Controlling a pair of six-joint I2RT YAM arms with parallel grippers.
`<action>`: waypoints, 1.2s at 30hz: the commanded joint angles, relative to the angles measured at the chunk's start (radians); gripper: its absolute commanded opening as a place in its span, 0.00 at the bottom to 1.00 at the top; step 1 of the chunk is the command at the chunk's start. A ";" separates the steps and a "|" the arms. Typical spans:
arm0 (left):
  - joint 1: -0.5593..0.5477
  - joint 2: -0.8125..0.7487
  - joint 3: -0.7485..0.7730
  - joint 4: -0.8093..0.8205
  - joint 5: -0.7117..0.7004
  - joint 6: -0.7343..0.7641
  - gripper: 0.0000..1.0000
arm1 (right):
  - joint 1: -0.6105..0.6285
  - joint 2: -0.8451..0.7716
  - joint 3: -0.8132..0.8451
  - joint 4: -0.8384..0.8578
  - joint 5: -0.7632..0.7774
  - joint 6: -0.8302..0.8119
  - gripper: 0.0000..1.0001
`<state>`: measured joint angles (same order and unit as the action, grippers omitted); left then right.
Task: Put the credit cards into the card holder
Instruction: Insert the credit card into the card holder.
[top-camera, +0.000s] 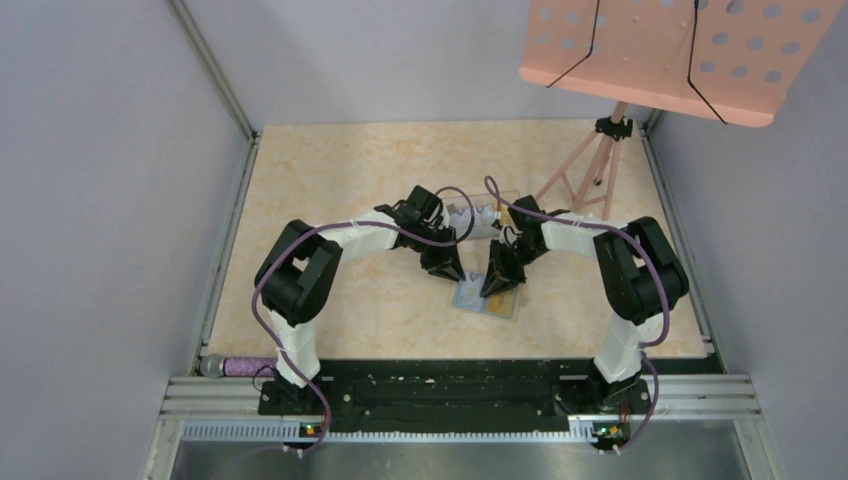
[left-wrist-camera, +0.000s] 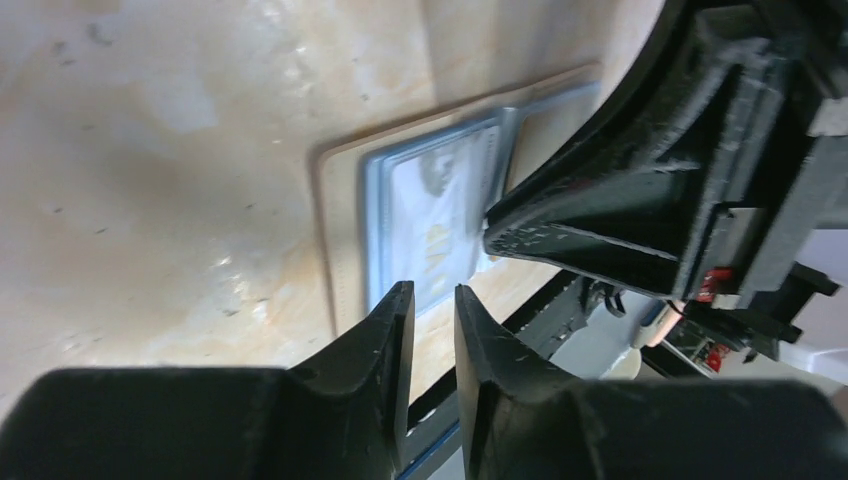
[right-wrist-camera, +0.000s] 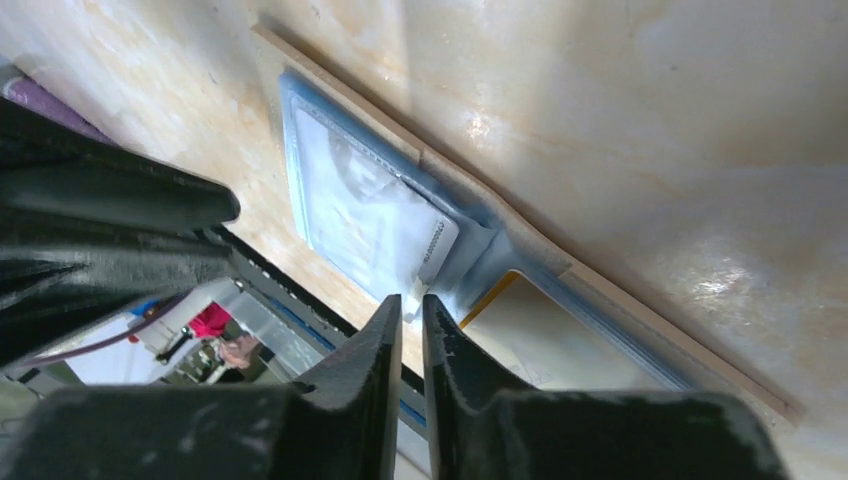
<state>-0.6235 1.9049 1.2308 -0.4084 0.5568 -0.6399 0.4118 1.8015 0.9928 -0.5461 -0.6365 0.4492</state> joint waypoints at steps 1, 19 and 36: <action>-0.008 0.004 -0.014 0.133 0.097 -0.042 0.29 | 0.009 -0.026 -0.001 0.016 0.035 0.008 0.08; -0.068 0.092 0.087 -0.103 -0.150 0.047 0.36 | 0.013 0.044 -0.021 0.002 0.086 -0.017 0.00; -0.072 0.066 0.071 -0.075 -0.121 0.075 0.38 | 0.017 0.053 -0.021 0.000 0.078 -0.024 0.00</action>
<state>-0.6952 1.9793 1.3197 -0.5083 0.3992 -0.6003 0.4118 1.8225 0.9806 -0.5377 -0.6128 0.4488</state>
